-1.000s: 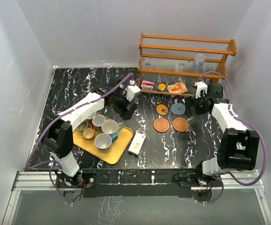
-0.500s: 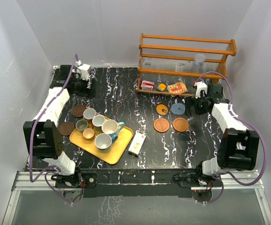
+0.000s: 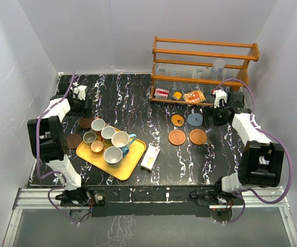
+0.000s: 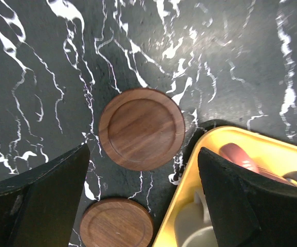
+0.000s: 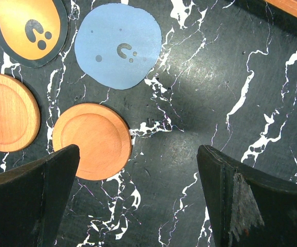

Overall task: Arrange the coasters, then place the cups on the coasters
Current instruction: Move the coaster to the center of the board.

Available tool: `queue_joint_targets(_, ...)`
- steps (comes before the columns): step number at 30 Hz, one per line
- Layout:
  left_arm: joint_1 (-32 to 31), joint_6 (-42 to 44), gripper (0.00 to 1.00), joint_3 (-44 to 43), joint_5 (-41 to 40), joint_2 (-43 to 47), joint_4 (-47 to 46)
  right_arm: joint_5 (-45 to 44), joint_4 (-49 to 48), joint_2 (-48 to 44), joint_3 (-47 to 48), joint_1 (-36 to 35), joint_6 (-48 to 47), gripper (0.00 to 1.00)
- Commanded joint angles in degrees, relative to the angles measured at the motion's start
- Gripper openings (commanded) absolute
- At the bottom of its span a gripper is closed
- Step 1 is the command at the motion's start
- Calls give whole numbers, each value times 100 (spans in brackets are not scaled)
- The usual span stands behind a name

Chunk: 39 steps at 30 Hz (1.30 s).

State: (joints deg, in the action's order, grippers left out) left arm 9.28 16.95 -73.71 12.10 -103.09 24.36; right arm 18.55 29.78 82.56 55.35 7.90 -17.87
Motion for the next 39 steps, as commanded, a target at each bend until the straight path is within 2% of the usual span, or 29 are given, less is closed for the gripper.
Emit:
queue_joint_targets(1, 93, 159, 80, -14, -267, -182, -208, 97, -80, -58, 239, 26, -21, 98)
queue_joint_targets(12, 320, 203, 69, -128, -207, -670, -220, 105, -69, -55, 254, 24, -32, 98)
queue_joint_targets(26, 292, -73, 44, 73, 436, -800, -74, 96, -60, -68, 244, 23, -39, 98)
queue_joint_targets(32, -23, -332, 40, 356, 513, -708, -257, 105, -51, -57, 256, 21, -41, 98)
queue_joint_targets(39, -824, -631, 37, 276, 410, -970, -481, 97, -51, -72, 240, 23, -40, 98)
